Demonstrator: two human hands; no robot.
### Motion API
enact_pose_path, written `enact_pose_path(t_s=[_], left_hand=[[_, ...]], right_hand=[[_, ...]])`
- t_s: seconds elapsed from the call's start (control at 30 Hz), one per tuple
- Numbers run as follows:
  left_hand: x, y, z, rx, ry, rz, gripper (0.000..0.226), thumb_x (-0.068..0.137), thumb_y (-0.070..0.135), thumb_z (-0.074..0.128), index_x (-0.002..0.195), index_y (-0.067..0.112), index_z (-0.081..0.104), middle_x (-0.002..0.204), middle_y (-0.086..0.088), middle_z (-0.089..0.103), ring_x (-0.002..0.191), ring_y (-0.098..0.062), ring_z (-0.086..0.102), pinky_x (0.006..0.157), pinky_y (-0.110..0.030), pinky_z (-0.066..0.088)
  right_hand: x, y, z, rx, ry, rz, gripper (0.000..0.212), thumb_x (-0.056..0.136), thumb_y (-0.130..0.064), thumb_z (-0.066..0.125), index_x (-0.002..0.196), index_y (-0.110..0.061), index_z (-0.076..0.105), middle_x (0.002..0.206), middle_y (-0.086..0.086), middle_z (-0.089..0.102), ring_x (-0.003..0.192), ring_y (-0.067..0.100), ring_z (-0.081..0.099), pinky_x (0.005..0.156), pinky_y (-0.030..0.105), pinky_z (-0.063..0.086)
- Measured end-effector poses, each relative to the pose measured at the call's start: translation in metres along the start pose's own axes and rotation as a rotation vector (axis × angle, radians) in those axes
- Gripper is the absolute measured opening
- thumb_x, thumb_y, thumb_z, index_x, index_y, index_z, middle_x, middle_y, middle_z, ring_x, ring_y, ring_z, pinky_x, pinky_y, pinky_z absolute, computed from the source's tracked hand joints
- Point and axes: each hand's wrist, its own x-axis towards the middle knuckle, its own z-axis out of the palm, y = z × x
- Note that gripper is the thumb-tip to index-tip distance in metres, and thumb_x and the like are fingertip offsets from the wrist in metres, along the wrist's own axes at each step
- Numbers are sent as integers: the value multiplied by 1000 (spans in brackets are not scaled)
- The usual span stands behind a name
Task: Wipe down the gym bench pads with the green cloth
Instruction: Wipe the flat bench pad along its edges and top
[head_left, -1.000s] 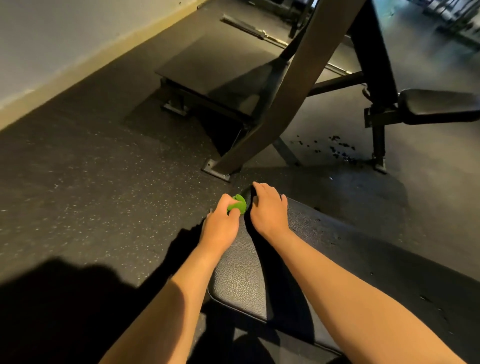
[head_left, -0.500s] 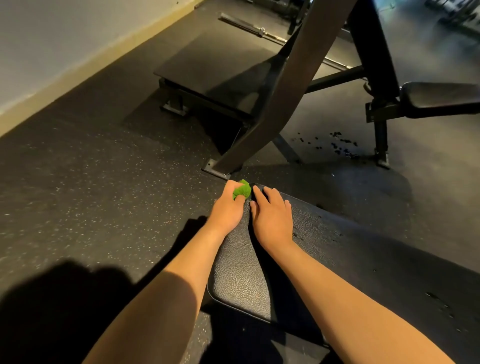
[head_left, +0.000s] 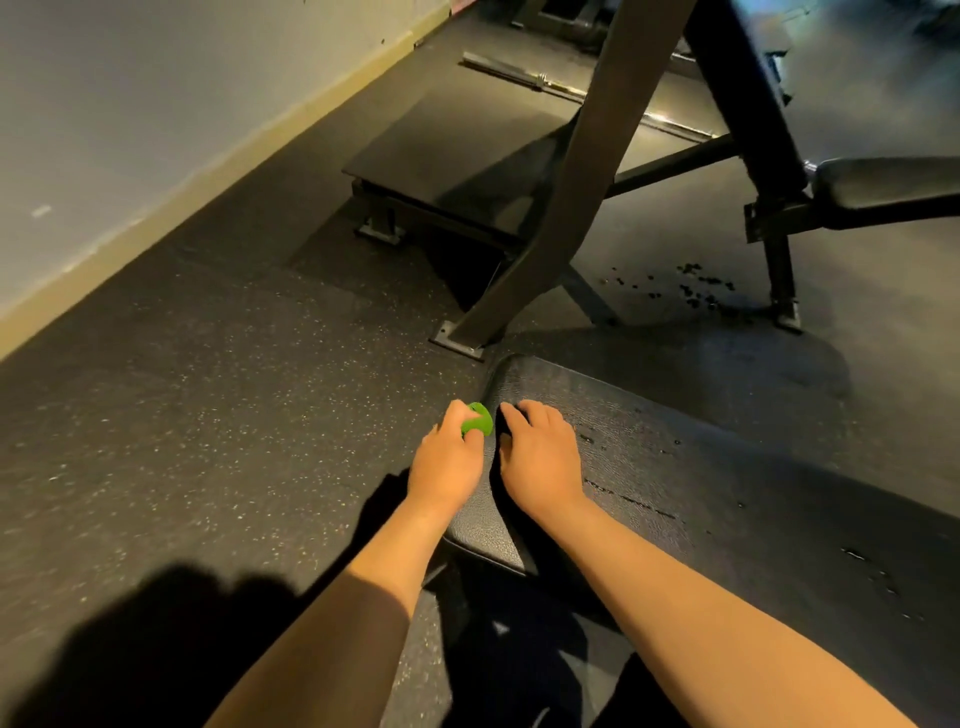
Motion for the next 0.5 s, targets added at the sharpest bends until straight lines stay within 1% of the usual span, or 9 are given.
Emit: enact_pose_path(t_s=[0.07,0.13,0.23,0.33,0.4,0.5], left_hand=[[-7,-3,-1,32,21,11,10,100,22,41,101,31,44,102,-3,60,96,-29,57,74,-40,43],[-9,-7,-2,27,37,22,13,100,20,41,102,32,47,102,1,61,94,-26,58,73,-37,40],[-2,-5,1,2,36,19,25,101,18,39,112,37,52,109,9,60,96,-20,54,77,-34,36],[12,1,9,-14,51,7,31,101,20,37,123,39,49,117,4,63,102,-25,56,80,-35,37],[16,1,11,-22,60,-9,28,102,23,37,122,38,49,112,3,63,98,-25,56,79,-36,38],[6,-2,8,-5,52,3,21,103,23,38,117,34,49,104,5,60,89,-21,52,75,-34,36]], right_hand=[[-7,-2,1,-9,-25,7,46,99,-23,46,144,-18,47,149,7,46,136,29,40,106,43,36],[-10,-2,0,-10,-35,8,47,101,-23,43,148,-20,42,155,5,39,143,27,33,109,43,33],[-10,1,3,-1,-43,1,47,102,-22,42,149,-21,39,157,4,36,146,25,29,111,43,31],[-9,4,10,-2,-36,-3,47,103,-25,39,150,-22,38,158,2,35,147,24,28,112,42,32],[-7,6,12,0,-23,-14,45,105,-29,36,149,-23,39,157,1,36,146,24,30,112,42,33],[-9,7,11,14,-32,-18,45,106,-31,34,150,-23,38,158,1,35,147,24,28,113,43,31]])
